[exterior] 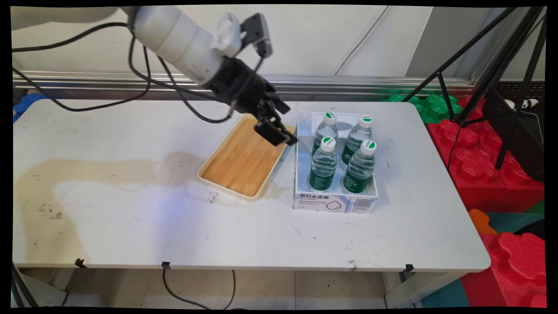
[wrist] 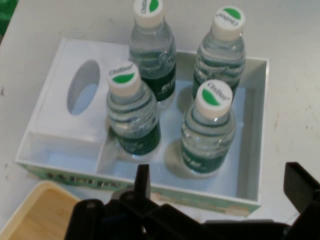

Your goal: Pick up the green bottle from the white box

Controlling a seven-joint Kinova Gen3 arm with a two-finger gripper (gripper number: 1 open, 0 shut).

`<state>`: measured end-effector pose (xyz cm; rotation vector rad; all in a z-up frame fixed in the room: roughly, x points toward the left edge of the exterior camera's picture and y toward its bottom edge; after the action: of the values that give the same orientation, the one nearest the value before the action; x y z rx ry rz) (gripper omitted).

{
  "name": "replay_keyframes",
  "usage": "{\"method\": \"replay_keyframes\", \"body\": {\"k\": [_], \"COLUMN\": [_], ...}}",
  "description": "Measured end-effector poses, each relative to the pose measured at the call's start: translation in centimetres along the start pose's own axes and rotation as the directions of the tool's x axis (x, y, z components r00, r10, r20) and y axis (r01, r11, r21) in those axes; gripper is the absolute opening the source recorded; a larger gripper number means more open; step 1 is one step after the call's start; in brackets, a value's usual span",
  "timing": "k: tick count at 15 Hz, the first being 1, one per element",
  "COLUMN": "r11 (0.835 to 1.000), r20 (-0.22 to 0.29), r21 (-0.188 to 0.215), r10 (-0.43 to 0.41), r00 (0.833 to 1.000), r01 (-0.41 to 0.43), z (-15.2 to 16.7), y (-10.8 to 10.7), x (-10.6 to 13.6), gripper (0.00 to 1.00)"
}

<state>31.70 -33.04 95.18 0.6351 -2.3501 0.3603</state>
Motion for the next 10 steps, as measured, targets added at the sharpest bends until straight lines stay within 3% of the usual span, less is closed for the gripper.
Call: {"method": "replay_keyframes", "body": {"k": [10], "r11": [0.998], "r20": [0.071], "r21": [0.053], "r10": [0.016], "r00": [0.997], "r01": [-0.02], "z": [7.4], "y": [2.7], "x": [3.2], "gripper": [1.0]}}
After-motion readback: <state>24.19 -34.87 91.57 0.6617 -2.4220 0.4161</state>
